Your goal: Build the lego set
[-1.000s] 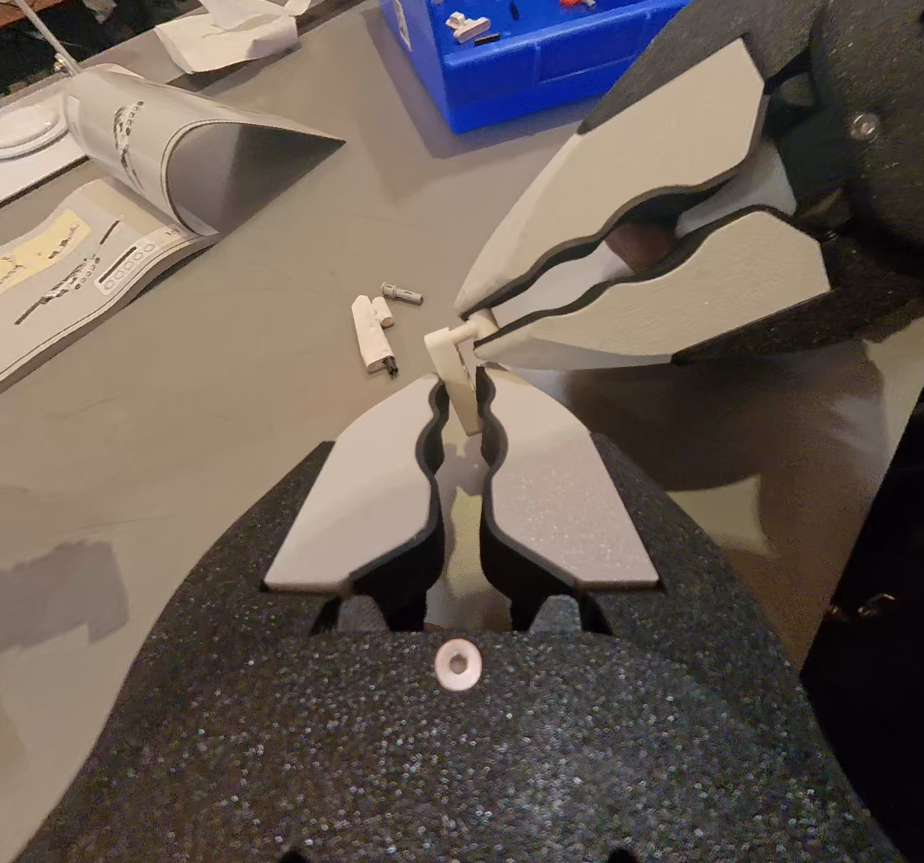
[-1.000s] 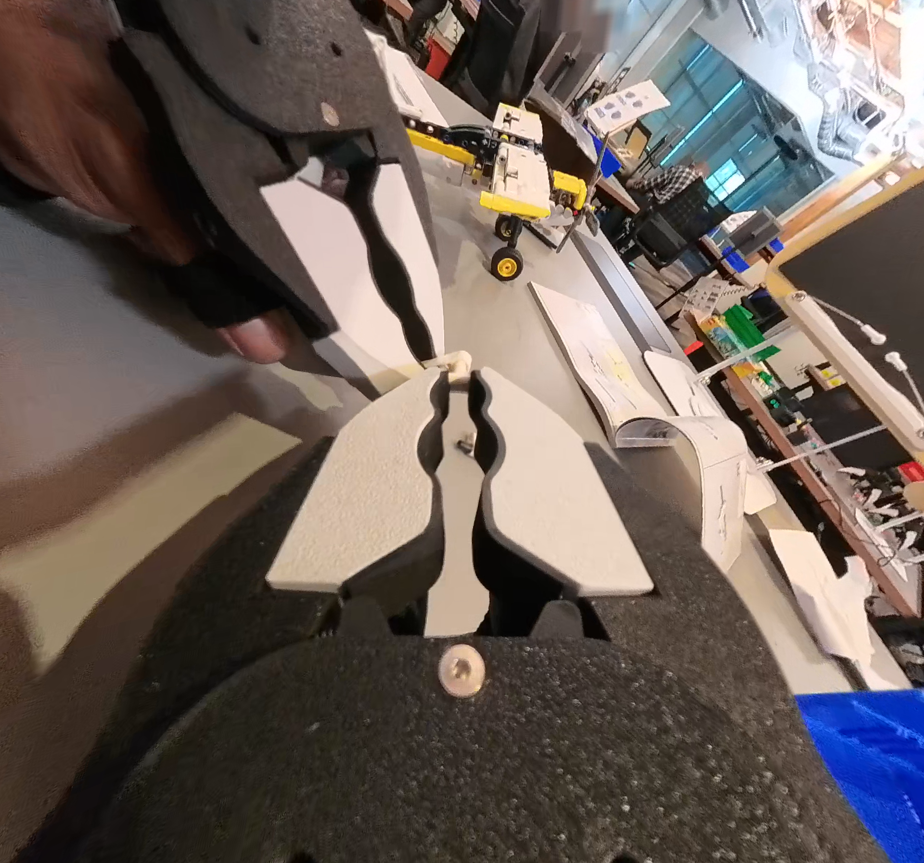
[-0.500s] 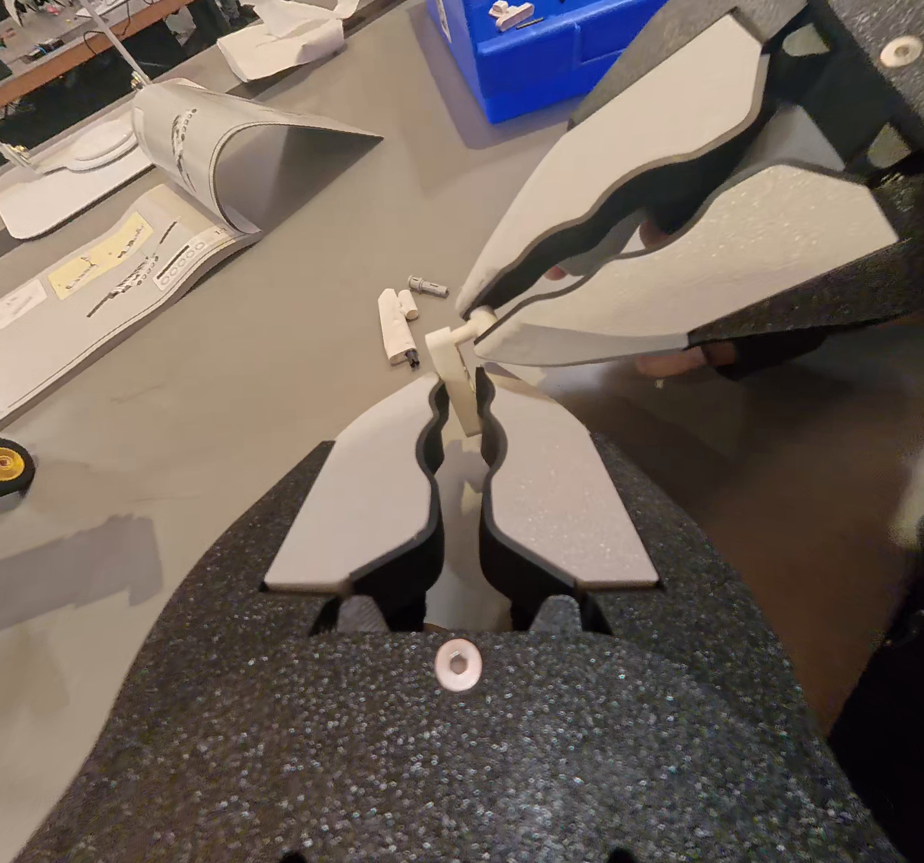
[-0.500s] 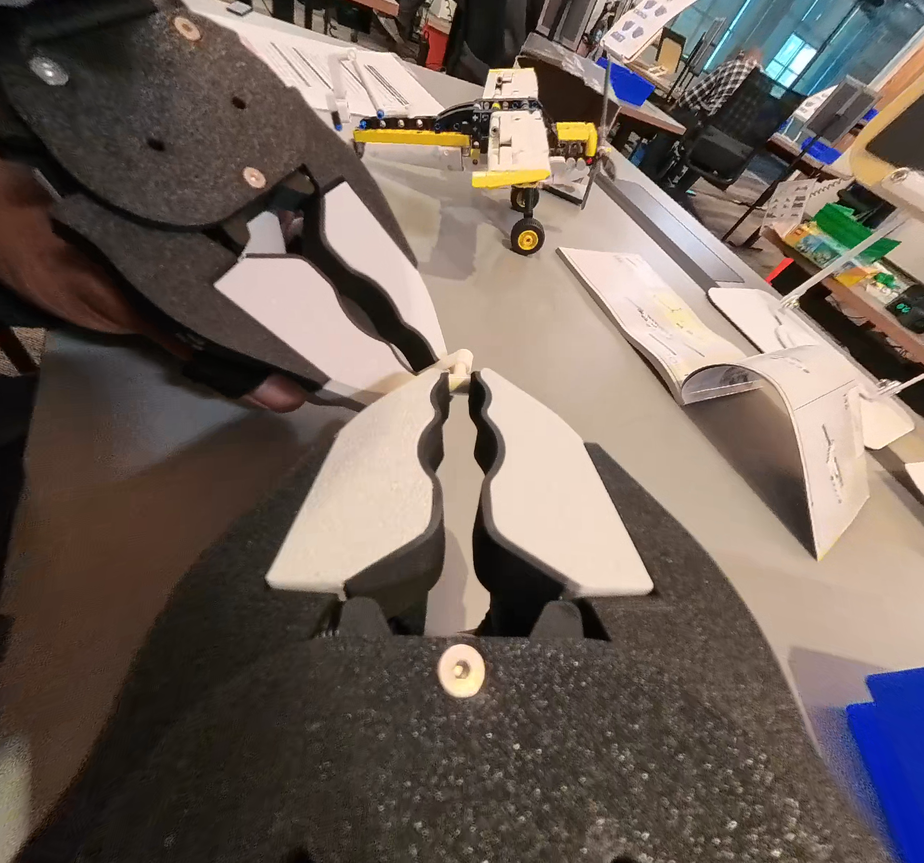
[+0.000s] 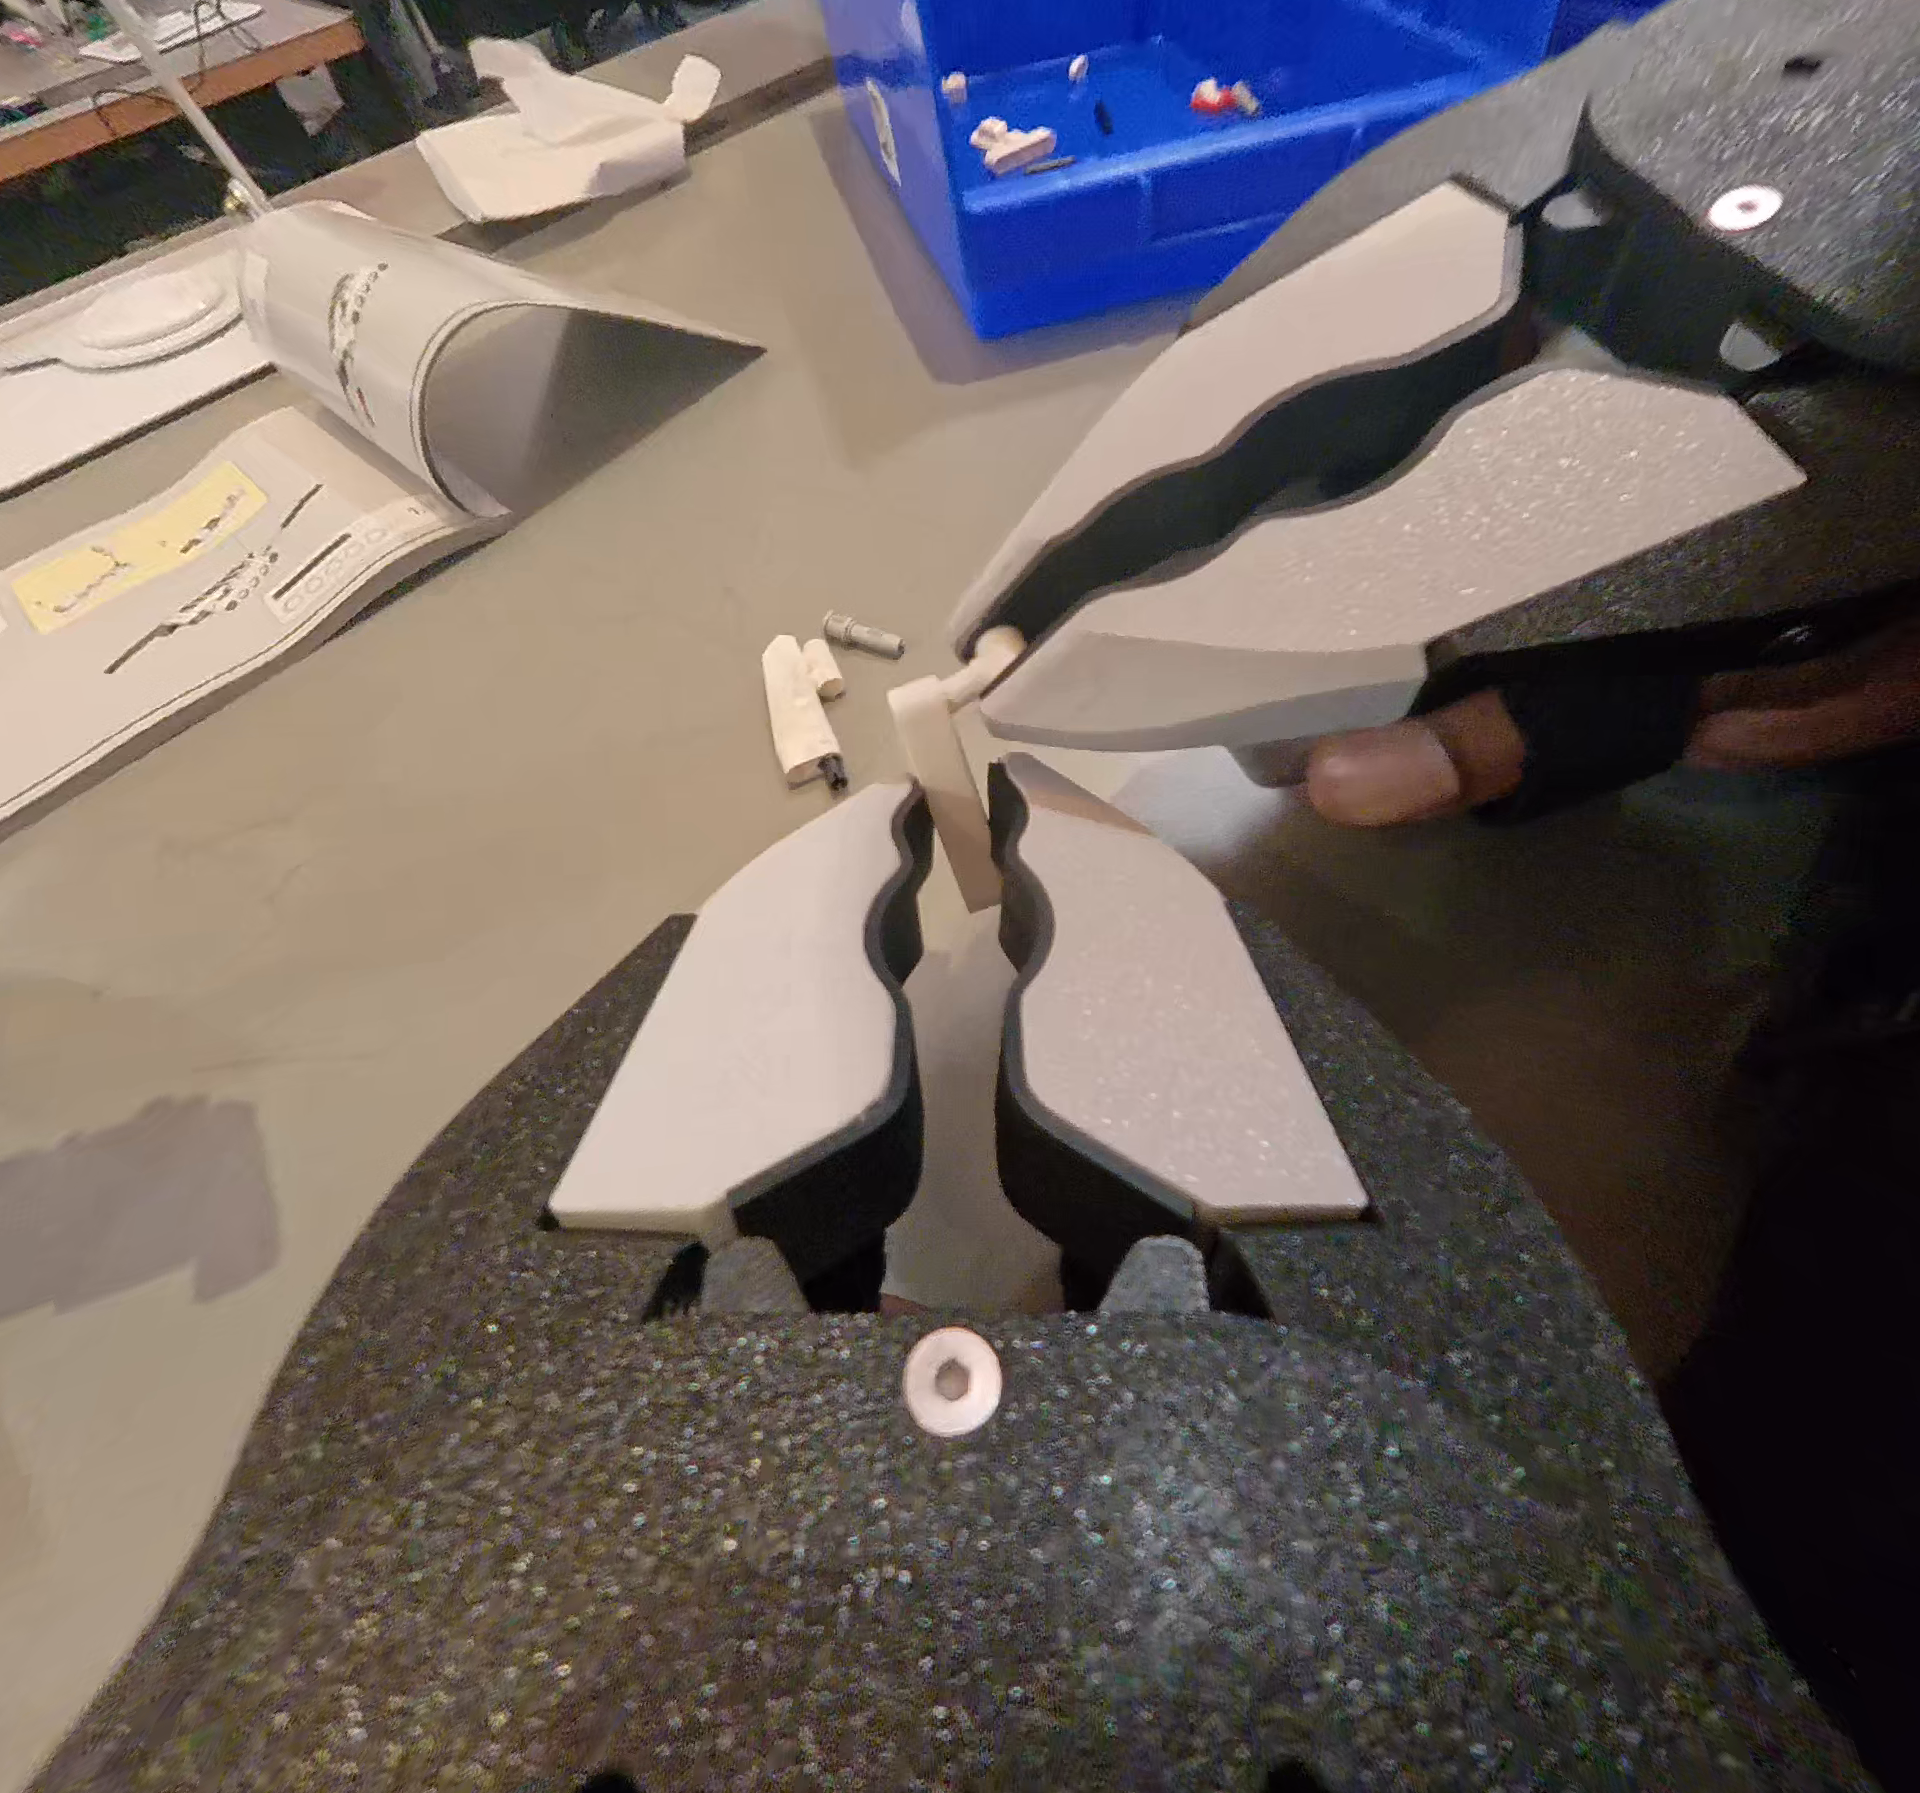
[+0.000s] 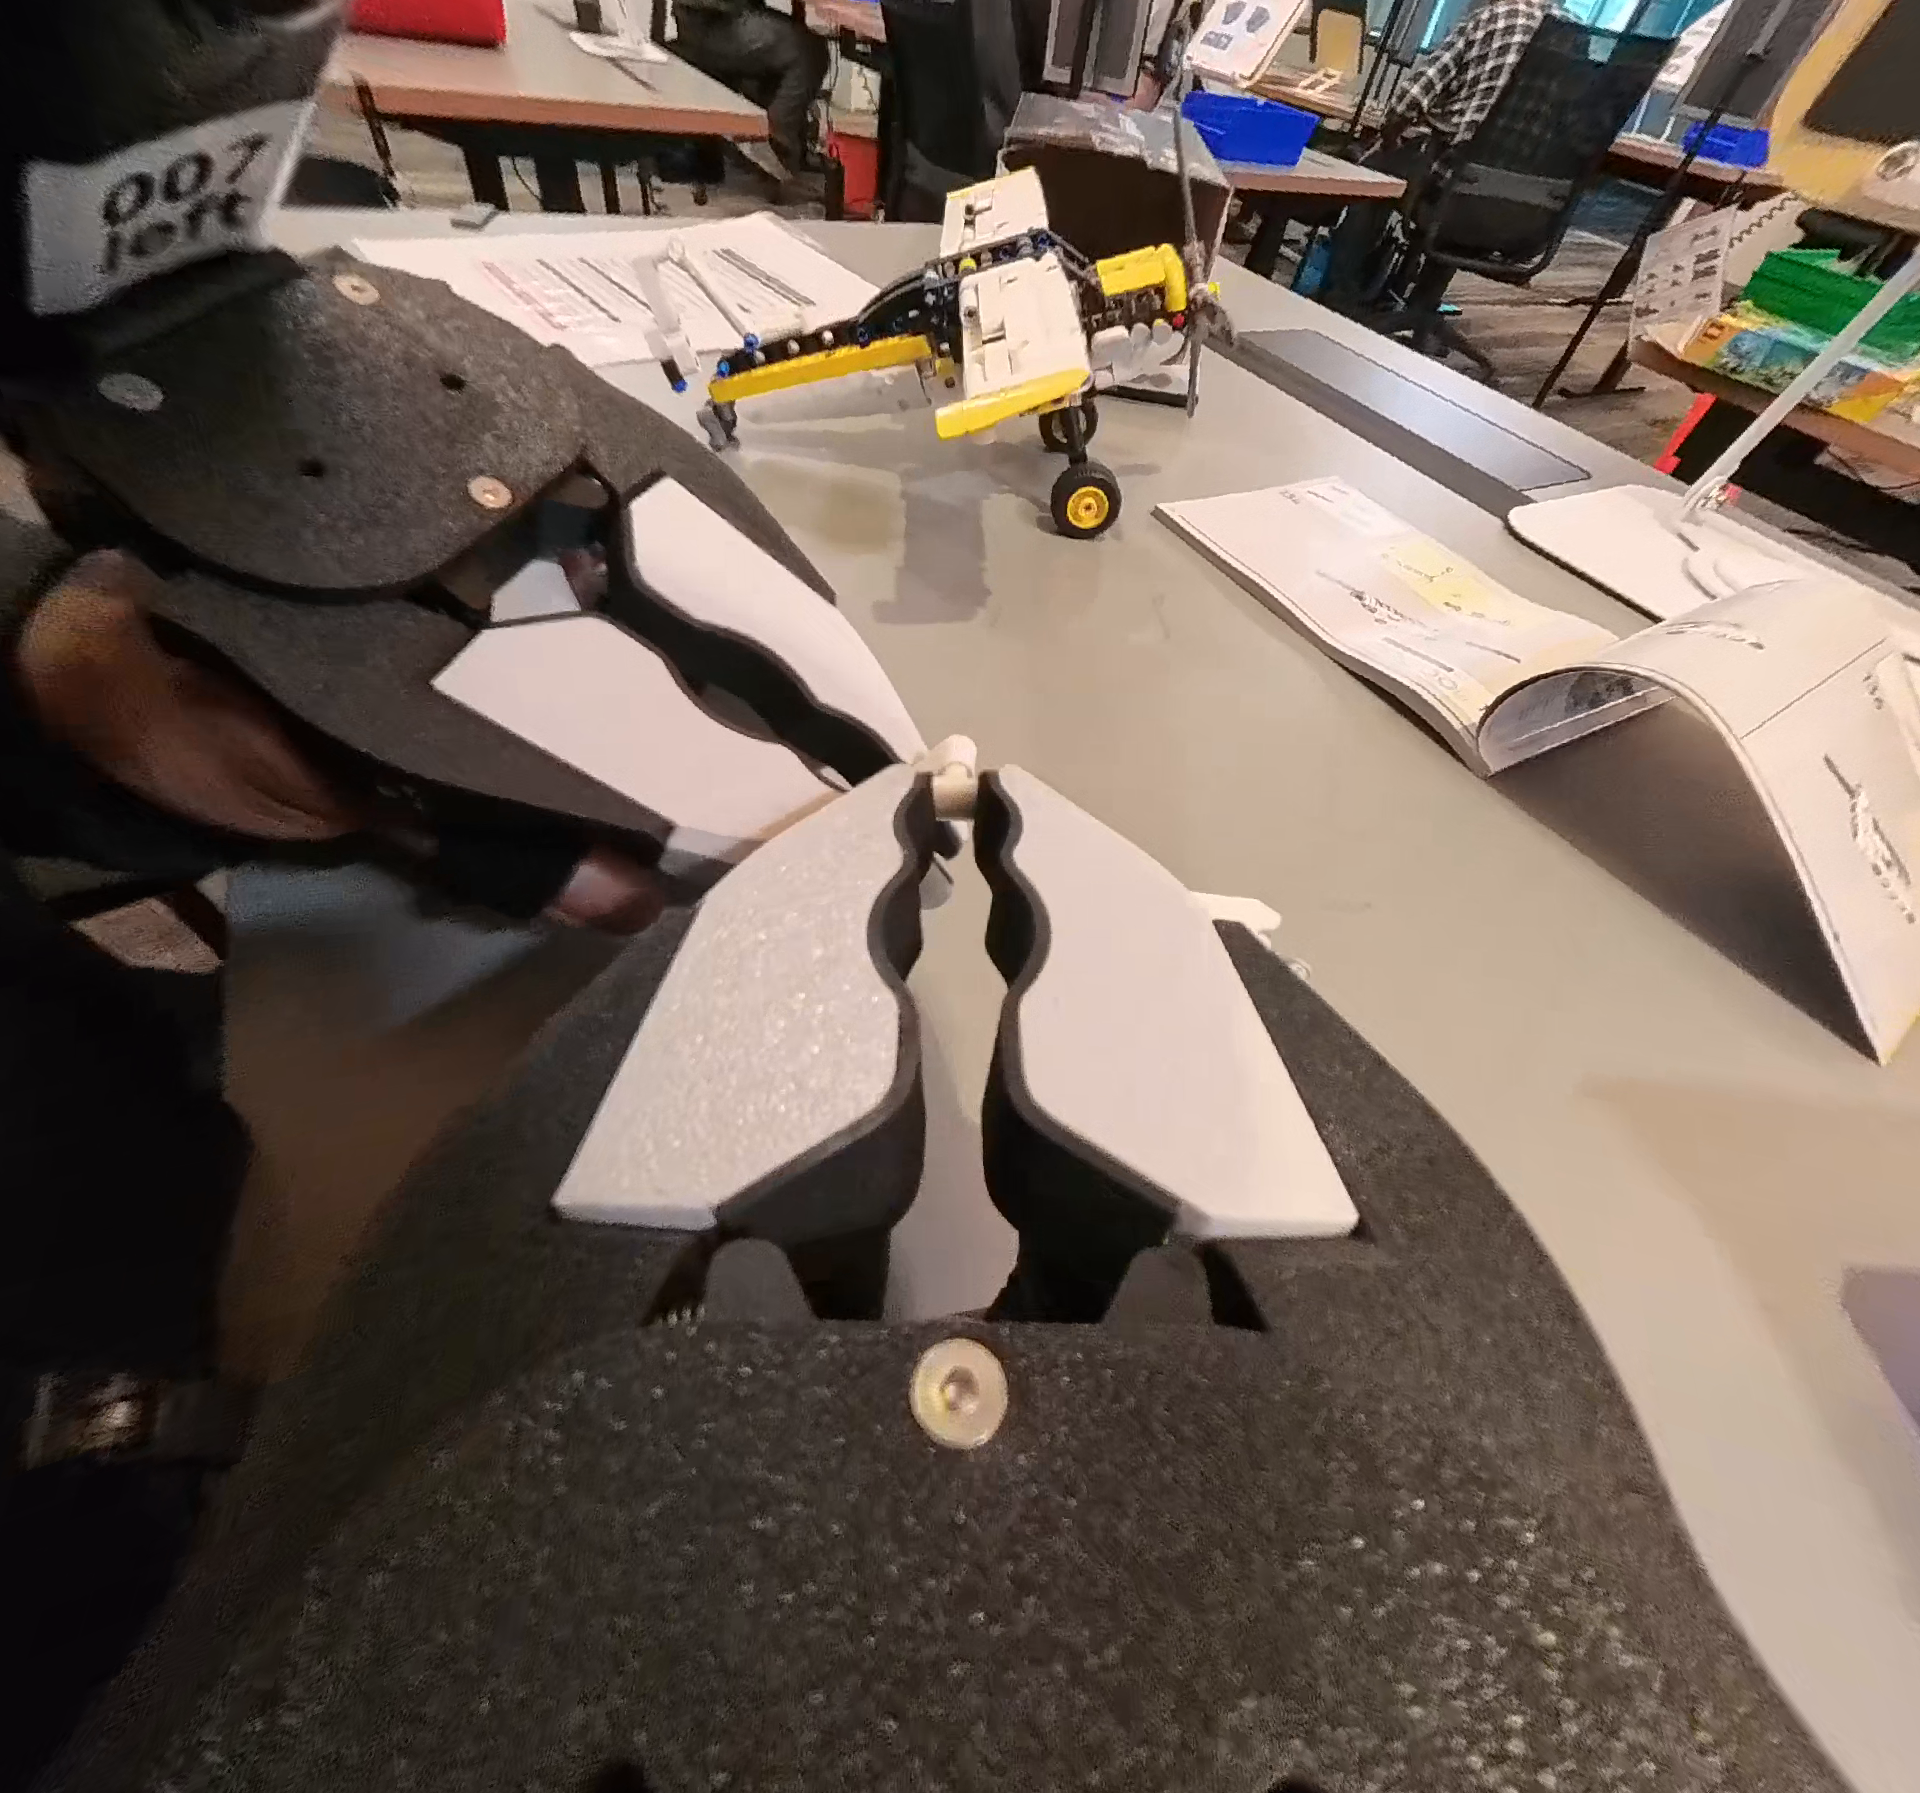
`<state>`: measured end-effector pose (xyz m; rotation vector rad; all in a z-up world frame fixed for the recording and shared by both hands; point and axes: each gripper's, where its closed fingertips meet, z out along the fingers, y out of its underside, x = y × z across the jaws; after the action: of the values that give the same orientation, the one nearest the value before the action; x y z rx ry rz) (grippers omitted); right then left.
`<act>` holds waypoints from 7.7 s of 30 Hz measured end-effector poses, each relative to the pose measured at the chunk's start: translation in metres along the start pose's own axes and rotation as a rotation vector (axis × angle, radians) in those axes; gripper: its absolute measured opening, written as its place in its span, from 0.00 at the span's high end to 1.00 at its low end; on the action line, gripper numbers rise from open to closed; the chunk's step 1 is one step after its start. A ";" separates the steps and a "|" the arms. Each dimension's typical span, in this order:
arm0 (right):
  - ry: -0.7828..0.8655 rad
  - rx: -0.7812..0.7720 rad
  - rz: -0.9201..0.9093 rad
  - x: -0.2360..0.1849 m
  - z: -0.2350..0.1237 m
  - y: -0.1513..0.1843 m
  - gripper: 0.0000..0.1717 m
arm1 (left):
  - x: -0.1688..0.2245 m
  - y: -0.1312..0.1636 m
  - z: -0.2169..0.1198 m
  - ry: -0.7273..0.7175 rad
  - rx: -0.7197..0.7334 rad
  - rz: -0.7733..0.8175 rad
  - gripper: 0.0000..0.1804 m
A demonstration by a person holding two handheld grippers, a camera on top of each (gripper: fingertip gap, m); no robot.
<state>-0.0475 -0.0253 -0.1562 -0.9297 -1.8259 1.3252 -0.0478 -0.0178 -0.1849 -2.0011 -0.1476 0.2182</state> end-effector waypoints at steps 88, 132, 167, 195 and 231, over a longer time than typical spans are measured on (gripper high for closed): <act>0.090 -0.141 -0.020 -0.005 0.006 0.016 0.96 | -0.012 0.016 -0.001 -0.222 -0.153 0.272 0.95; 0.167 -0.224 -0.267 -0.006 0.008 0.025 0.96 | -0.002 0.031 0.002 -0.025 -0.315 -0.057 0.95; 0.180 -0.372 -0.434 -0.010 0.016 0.042 0.96 | 0.000 0.050 -0.001 -0.014 -0.433 -0.039 0.95; 0.086 -0.209 -0.348 -0.023 0.012 0.024 0.95 | 0.016 0.038 -0.016 0.413 -0.283 -0.254 0.95; 0.051 -0.205 -0.266 -0.024 0.013 0.025 0.95 | 0.015 0.041 -0.015 0.372 -0.296 -0.181 0.94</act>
<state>-0.0429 -0.0462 -0.1865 -0.7830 -1.9930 0.9573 -0.0299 -0.0454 -0.2174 -2.2679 -0.1266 -0.3081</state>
